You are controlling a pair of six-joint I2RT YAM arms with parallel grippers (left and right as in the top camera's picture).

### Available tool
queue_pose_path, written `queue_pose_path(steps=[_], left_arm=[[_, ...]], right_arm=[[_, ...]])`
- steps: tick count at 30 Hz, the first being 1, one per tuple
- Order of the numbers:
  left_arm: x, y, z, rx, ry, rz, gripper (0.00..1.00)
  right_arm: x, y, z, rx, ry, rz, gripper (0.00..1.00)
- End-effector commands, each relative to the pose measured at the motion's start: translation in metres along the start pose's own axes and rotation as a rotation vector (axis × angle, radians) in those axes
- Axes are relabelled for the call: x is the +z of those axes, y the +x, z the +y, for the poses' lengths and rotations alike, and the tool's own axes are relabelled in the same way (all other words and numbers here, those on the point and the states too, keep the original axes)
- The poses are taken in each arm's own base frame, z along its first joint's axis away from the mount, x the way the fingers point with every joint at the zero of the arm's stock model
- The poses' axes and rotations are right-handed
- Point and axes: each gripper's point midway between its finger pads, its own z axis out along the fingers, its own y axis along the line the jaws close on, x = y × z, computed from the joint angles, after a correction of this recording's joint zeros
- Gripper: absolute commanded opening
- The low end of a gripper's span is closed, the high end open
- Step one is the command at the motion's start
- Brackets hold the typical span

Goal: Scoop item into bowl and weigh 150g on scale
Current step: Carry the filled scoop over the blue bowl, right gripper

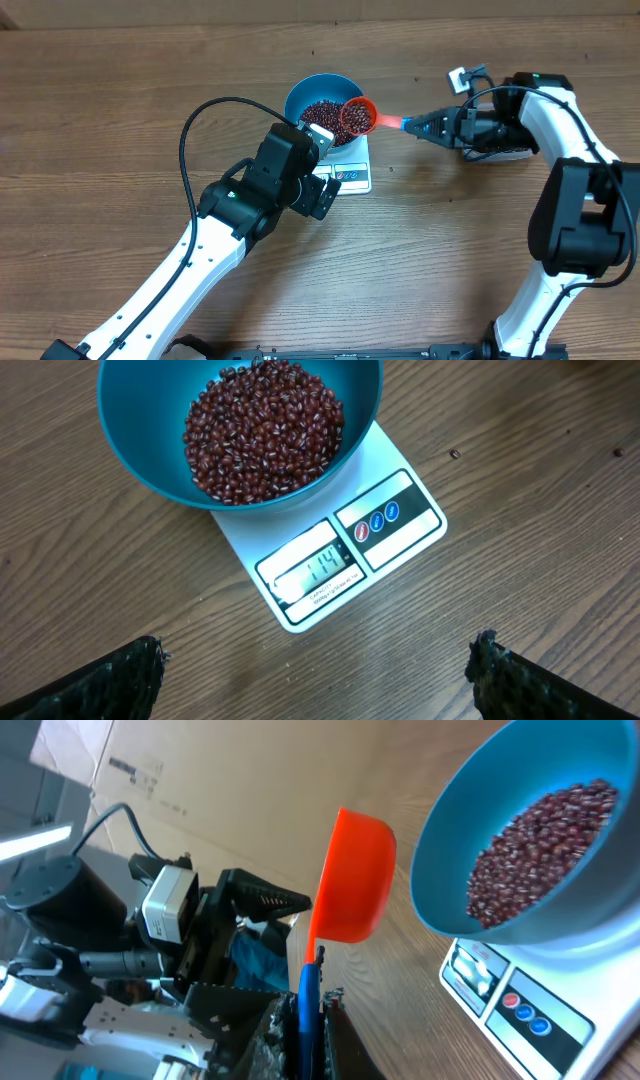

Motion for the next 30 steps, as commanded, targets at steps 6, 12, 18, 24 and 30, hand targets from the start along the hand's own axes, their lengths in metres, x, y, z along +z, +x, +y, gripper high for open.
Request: queue_pose_path(steps=[6, 12, 18, 24, 30], left_arm=[[0.003, 0.003, 0.0, 0.01, 0.003, 0.01, 1.0], [0.003, 0.003, 0.0, 0.01, 0.003, 0.01, 1.0], [0.003, 0.003, 0.0, 0.01, 0.003, 0.01, 1.0], [0.003, 0.003, 0.0, 0.01, 0.003, 0.01, 1.0], [0.003, 0.003, 0.0, 0.01, 0.003, 0.01, 1.0]], right_arm=[[0.004, -0.011, 0.007, -0.04, -0.061, -0.058, 0.04], [0.004, -0.013, 0.005, -0.018, -0.062, -0.057, 0.04], [0.004, -0.021, -0.003, 0.05, -0.066, -0.052, 0.04], [0.004, -0.032, -0.015, 0.051, -0.045, -0.039, 0.04], [0.004, -0.03, -0.04, 0.055, 0.09, 0.006, 0.04]])
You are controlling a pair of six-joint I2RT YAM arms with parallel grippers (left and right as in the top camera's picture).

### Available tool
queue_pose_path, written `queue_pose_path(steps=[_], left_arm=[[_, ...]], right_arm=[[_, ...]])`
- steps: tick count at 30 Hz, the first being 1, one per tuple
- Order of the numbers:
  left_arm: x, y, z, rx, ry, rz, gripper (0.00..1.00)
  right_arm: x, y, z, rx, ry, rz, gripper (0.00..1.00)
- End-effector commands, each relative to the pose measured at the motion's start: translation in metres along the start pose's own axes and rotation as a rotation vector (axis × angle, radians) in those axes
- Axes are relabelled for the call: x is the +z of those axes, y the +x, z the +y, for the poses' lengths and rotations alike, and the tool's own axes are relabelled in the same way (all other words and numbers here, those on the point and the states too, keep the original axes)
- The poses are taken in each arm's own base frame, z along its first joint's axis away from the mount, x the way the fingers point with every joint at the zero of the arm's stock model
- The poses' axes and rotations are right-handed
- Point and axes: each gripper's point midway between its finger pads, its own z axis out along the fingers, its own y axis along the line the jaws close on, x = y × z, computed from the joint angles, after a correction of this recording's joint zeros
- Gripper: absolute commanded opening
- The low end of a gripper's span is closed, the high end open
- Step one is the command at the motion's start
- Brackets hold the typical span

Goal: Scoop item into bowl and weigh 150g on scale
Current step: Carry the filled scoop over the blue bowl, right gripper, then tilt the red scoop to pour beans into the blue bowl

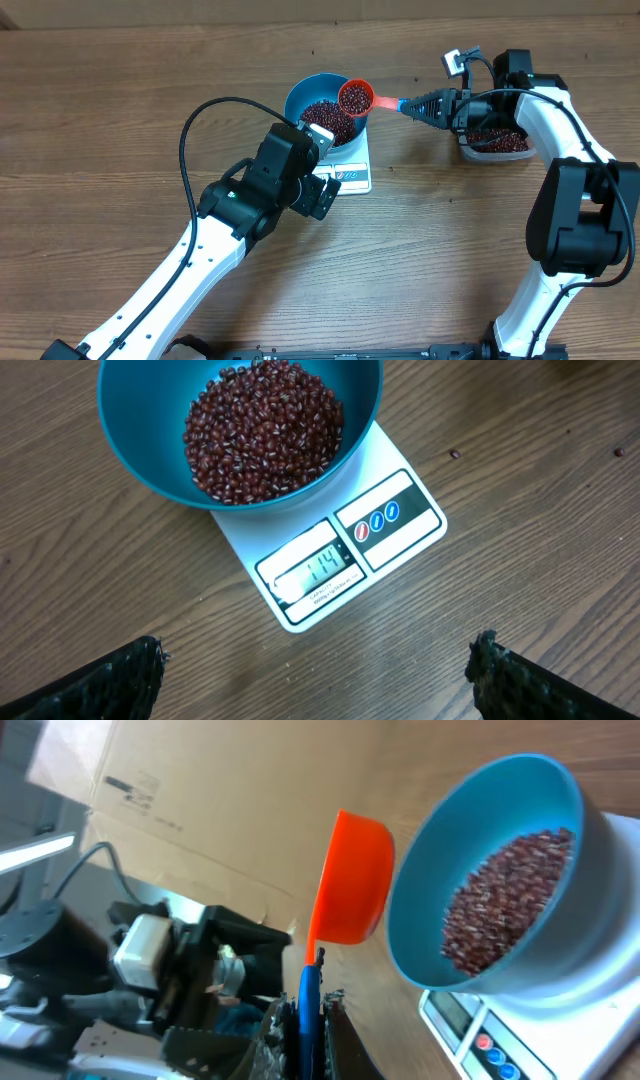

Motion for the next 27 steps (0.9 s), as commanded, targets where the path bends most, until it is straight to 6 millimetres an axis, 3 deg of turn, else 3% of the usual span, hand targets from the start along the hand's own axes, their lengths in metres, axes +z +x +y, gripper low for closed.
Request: queue_pose_path(steps=[1, 11, 19, 27], left_arm=[[0.003, 0.002, 0.0, 0.01, 0.003, 0.009, 1.0], [0.003, 0.002, 0.0, 0.01, 0.003, 0.009, 1.0], [0.003, 0.002, 0.0, 0.01, 0.003, 0.009, 1.0], [0.003, 0.002, 0.0, 0.01, 0.003, 0.009, 1.0]], right_arm=[[0.0, 0.002, -0.016, 0.03, 0.078, 0.022, 0.04], [0.004, -0.008, -0.026, -0.099, 0.12, 0.028, 0.04], [0.035, -0.004, -0.021, -0.348, 0.096, 0.092, 0.04], [0.049, -0.002, -0.05, -0.454, 0.267, 0.175, 0.04]])
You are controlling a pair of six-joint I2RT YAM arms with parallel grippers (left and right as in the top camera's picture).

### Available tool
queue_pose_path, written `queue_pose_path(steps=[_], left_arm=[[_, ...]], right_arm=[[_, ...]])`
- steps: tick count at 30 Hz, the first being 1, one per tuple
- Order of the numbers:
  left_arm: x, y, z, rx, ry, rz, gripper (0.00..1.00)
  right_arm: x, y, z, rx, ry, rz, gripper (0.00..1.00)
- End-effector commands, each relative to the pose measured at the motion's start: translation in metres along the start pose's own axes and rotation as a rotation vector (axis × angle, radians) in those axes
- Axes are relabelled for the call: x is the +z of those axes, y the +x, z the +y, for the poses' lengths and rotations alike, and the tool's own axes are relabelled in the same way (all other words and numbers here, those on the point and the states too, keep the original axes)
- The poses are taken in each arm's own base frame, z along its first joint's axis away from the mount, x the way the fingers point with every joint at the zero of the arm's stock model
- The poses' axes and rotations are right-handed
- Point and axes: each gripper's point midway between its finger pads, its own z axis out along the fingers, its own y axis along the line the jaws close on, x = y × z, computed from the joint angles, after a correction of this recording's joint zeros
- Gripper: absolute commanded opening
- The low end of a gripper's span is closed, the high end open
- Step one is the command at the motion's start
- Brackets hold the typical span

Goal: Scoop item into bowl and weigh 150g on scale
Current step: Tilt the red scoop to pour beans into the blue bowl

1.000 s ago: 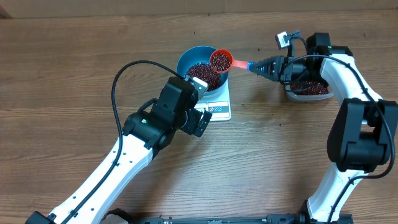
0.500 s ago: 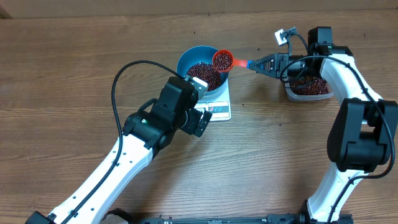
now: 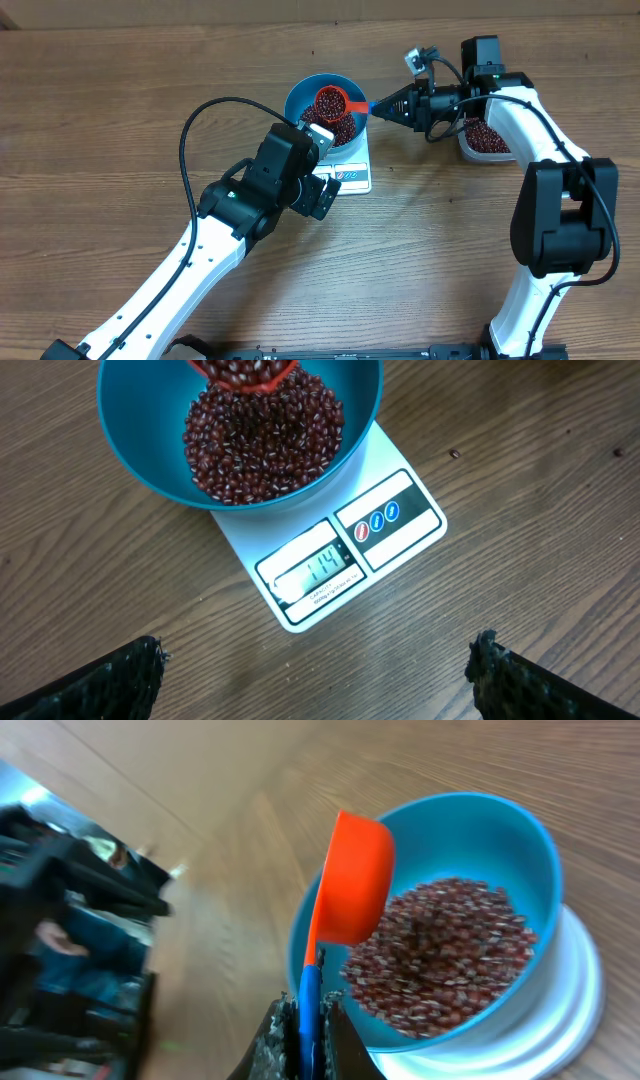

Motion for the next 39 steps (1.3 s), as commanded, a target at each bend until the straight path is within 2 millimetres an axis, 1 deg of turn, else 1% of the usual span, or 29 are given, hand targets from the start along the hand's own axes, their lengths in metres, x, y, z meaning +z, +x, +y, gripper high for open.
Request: queue_pose_path(steps=[1, 3, 6, 7, 13, 22, 28, 32, 34, 37, 39], left_arm=[[0.003, 0.002, 0.0, 0.01, 0.003, 0.009, 1.0], [0.003, 0.002, 0.0, 0.01, 0.003, 0.009, 1.0], [0.003, 0.002, 0.0, 0.01, 0.003, 0.009, 0.99], [0.003, 0.002, 0.0, 0.01, 0.003, 0.009, 1.0], [0.003, 0.002, 0.0, 0.01, 0.003, 0.009, 1.0], [0.003, 0.002, 0.0, 0.01, 0.003, 0.009, 0.99], [0.003, 0.002, 0.0, 0.01, 0.003, 0.009, 1.0], [0.003, 0.002, 0.0, 0.01, 0.003, 0.009, 1.0], [0.003, 0.002, 0.0, 0.01, 0.003, 0.009, 1.0], [0.003, 0.002, 0.0, 0.01, 0.003, 0.009, 0.99], [0.003, 0.002, 0.0, 0.01, 0.003, 0.009, 1.0]], right_arm=[[0.004, 0.007, -0.02, -0.055, 0.109, 0.056, 0.04], [0.003, 0.009, -0.029, -0.072, 0.16, 0.076, 0.04], [0.003, 0.009, -0.033, -0.172, 0.177, 0.09, 0.04], [0.003, 0.008, -0.034, -0.248, 0.176, 0.095, 0.04], [0.003, 0.007, -0.034, -0.459, 0.168, 0.111, 0.04], [0.003, 0.006, -0.035, -0.649, 0.162, 0.123, 0.04], [0.003, 0.001, -0.036, -0.704, 0.17, 0.115, 0.04], [0.002, -0.014, -0.041, -0.787, 0.197, 0.084, 0.04], [0.002, -0.017, -0.041, -0.803, 0.202, 0.078, 0.04], [0.002, -0.017, -0.038, -0.799, 0.185, 0.067, 0.04], [0.003, -0.017, -0.032, -0.79, 0.159, 0.053, 0.04]])
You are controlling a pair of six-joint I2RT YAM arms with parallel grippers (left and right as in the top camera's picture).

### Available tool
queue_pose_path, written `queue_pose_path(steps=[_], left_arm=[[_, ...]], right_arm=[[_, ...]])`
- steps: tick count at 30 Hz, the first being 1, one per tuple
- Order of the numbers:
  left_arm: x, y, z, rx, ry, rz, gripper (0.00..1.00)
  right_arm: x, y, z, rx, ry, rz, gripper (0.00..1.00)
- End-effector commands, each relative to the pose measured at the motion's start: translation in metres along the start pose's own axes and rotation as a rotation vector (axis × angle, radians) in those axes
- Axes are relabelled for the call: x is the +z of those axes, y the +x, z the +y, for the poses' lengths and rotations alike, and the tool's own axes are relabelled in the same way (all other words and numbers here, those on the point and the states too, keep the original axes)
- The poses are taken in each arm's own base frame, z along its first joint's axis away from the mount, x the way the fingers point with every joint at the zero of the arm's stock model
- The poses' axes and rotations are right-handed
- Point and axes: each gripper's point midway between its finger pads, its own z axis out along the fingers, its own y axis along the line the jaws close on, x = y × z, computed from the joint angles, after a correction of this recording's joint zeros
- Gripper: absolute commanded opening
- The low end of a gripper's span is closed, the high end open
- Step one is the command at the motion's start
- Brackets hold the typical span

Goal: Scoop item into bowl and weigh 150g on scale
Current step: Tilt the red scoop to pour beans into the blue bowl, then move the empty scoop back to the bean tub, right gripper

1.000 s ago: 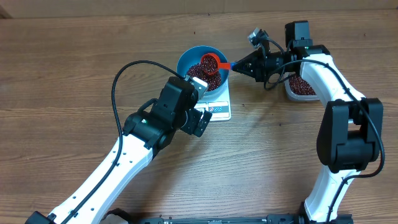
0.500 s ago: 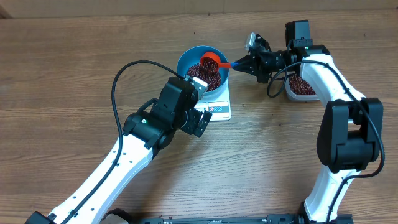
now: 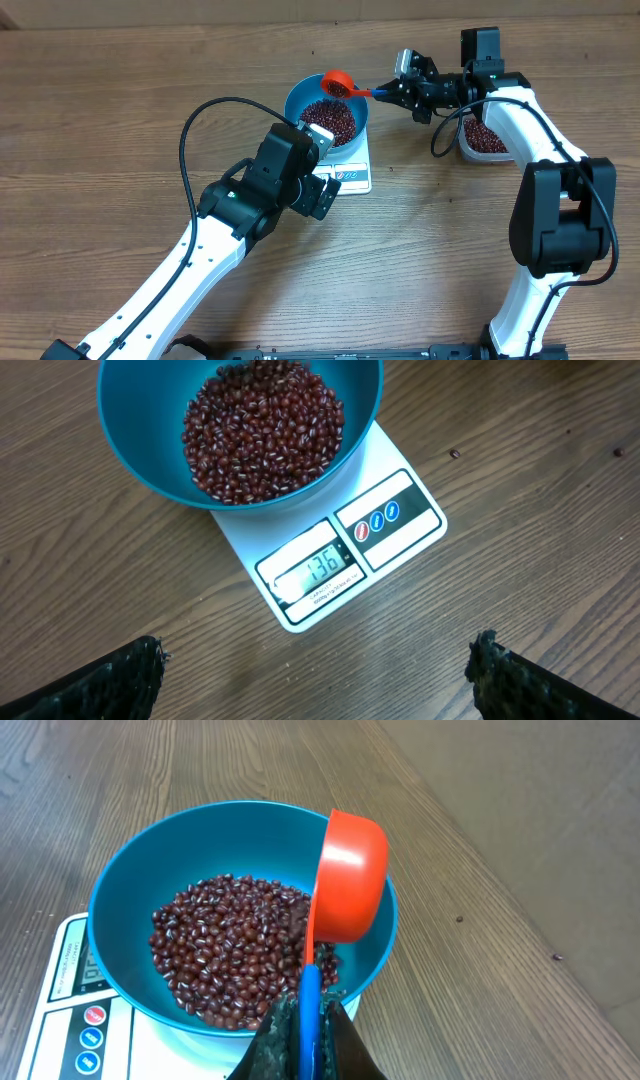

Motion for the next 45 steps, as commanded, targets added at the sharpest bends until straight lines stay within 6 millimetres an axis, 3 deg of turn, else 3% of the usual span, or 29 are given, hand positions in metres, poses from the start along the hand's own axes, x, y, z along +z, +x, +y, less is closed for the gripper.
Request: queue_pose_path(steps=[1, 12, 18, 30, 38, 42, 45], left_arm=[[0.003, 0.002, 0.0, 0.01, 0.003, 0.009, 1.0], [0.003, 0.002, 0.0, 0.01, 0.003, 0.009, 1.0], [0.003, 0.002, 0.0, 0.01, 0.003, 0.009, 1.0], [0.003, 0.002, 0.0, 0.01, 0.003, 0.009, 0.99], [0.003, 0.002, 0.0, 0.01, 0.003, 0.009, 1.0], [0.003, 0.002, 0.0, 0.01, 0.003, 0.009, 1.0], [0.003, 0.002, 0.0, 0.01, 0.003, 0.009, 0.99]], right_arm=[[0.001, -0.011, 0.008, -0.001, -0.039, -0.052, 0.04], [-0.022, -0.051, 0.016, -0.033, -0.024, -0.061, 0.04], [-0.033, -0.071, 0.016, -0.237, 0.004, -0.074, 0.04], [-0.037, -0.08, 0.011, -0.391, 0.035, -0.086, 0.04], [-0.038, -0.078, 0.04, -0.227, -0.075, -0.125, 0.04], [-0.047, -0.095, 0.059, -0.104, -0.151, -0.235, 0.04], [-0.052, -0.098, 0.057, 0.021, -0.16, -0.244, 0.04]])
